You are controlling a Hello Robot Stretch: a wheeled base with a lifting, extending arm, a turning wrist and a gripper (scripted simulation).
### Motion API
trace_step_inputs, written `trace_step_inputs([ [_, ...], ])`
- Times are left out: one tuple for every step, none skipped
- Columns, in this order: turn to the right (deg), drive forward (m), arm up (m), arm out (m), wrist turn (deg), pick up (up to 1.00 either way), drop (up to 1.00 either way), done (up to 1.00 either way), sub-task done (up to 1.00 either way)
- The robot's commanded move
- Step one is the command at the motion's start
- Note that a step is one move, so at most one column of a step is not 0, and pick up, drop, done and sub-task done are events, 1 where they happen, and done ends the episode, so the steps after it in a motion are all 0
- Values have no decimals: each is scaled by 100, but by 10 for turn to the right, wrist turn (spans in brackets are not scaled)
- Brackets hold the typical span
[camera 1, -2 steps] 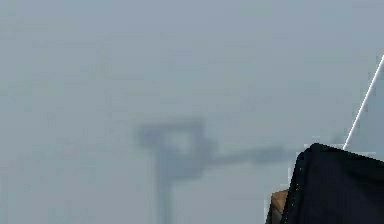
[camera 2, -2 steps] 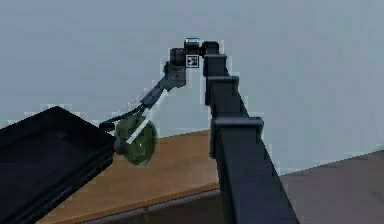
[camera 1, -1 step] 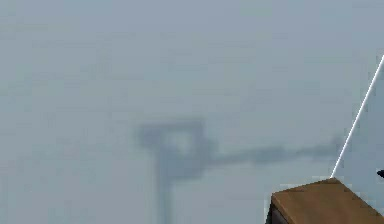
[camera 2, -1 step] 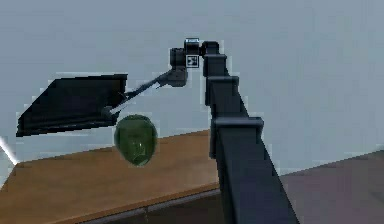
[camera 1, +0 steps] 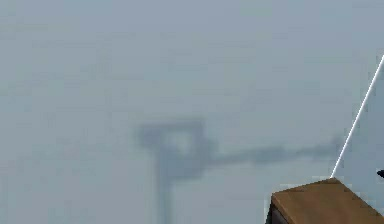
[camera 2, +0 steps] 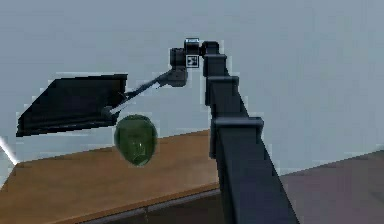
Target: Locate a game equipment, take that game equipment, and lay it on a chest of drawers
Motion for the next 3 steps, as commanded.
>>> trace_step_inputs([
  [0, 0, 0, 0, 360, 0, 0, 0, 0],
  [0, 0, 0, 0, 0, 0, 100, 0, 0],
  [0, 0, 0, -10, 0, 0, 0, 0, 0],
])
